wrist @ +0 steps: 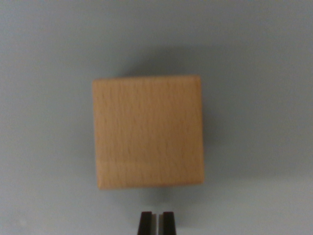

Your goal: Push wooden cube

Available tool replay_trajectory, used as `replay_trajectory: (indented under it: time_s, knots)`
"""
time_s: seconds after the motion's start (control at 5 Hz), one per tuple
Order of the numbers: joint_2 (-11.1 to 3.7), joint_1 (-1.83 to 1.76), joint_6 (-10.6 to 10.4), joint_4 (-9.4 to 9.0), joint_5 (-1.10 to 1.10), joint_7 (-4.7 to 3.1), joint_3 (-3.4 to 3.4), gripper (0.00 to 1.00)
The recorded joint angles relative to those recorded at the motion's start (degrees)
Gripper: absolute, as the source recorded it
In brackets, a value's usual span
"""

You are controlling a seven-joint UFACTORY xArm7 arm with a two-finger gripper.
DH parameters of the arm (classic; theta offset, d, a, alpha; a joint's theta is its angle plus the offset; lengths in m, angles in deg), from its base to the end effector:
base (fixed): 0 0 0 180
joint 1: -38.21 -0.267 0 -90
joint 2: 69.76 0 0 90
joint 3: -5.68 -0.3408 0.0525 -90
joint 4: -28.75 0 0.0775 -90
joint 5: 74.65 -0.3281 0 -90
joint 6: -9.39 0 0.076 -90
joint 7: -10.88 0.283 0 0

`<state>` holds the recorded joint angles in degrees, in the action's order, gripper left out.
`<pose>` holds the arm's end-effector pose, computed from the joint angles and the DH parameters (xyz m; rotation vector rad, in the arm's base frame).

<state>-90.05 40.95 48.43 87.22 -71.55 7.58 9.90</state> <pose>0.4984 -0.0700 0.0751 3.0835 -0.0266 -0.0305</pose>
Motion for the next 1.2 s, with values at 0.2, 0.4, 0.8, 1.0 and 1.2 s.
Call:
replay_trajectory:
  time_s: [0.2, 0.4, 0.8, 1.0, 1.2]
  knots:
    - [-1.48, 0.00, 0.93, 2.40, -0.12, 0.00, -0.08, 1.00]
    - [-1.48, 0.00, 0.93, 2.40, -0.12, 0.00, -0.08, 1.00]
    - [-2.96, -0.01, 1.85, 4.81, -0.24, 0.01, -0.16, 1.00]
    - [-4.59, -0.01, 2.87, 7.45, -0.37, 0.01, -0.25, 1.00]
    - [-4.59, -0.01, 2.87, 7.45, -0.37, 0.01, -0.25, 1.00]
